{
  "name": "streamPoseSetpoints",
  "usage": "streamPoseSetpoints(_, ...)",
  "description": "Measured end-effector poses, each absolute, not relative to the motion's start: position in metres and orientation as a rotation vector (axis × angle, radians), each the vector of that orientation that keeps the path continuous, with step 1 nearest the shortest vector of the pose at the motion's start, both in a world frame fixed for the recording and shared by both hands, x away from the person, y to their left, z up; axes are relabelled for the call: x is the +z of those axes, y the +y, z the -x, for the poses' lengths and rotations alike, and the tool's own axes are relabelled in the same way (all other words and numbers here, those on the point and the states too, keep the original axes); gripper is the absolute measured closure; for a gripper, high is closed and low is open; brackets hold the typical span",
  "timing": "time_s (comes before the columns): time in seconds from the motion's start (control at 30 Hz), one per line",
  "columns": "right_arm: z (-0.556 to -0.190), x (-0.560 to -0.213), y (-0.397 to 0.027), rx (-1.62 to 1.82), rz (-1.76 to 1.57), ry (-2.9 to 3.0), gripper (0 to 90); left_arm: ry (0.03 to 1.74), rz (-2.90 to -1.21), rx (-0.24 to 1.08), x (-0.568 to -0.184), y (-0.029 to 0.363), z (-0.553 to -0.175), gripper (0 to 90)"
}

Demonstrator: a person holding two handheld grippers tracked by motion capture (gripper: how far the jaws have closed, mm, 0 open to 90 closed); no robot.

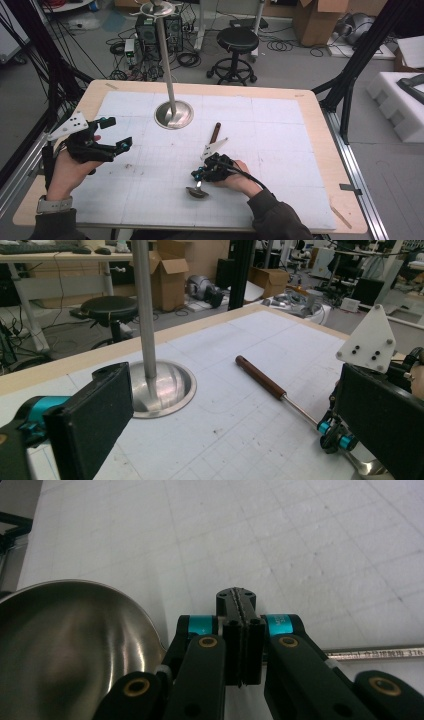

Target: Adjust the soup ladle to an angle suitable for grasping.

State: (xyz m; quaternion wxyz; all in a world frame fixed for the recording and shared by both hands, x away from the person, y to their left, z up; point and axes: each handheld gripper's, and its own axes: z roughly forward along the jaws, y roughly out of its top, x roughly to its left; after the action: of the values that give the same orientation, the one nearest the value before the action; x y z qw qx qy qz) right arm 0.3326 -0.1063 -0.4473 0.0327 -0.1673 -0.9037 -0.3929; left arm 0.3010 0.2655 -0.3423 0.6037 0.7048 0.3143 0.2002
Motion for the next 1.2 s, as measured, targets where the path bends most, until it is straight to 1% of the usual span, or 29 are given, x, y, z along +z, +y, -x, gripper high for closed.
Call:
streamPoseSetpoints(0.2, -0.327, -0.446, -0.123, -1.185, 0.502, -2.795, 90.0, 0.73, -1.635, 0.46, -0.344, 0.266, -0.301, 2.9)
streamPoseSetpoints(0.37, -0.32, -0.445, -0.148, -1.195, 0.506, -2.789, 90.0, 0.73, -1.64, 0.458, -0.344, 0.266, -0.301, 2.9)
streamPoseSetpoints(0.57, -0.315, -0.444, -0.168, -1.176, 0.481, -2.8, 90.0, 0.731, -1.643, 0.458, -0.344, 0.265, -0.301, 2.9)
streamPoseSetpoints(0.87, -0.305, -0.442, -0.211, -1.149, 0.499, -2.806, 90.0, 0.734, -1.652, 0.458, -0.346, 0.263, -0.302, 2.9)
streamPoseSetpoints(0.93, -0.301, -0.441, -0.226, -1.142, 0.517, -2.814, 90.0, 0.734, -1.653, 0.456, -0.345, 0.263, -0.302, 2.9)
streamPoseSetpoints(1.17, -0.299, -0.44, -0.232, -1.139, 0.51, -2.816, 90.0, 0.733, -1.661, 0.452, -0.346, 0.259, -0.303, 2.9)
streamPoseSetpoints(1.2, -0.301, -0.438, -0.234, -1.194, 0.506, -2.777, 90.0, 0.733, -1.661, 0.451, -0.346, 0.259, -0.303, 3.0)
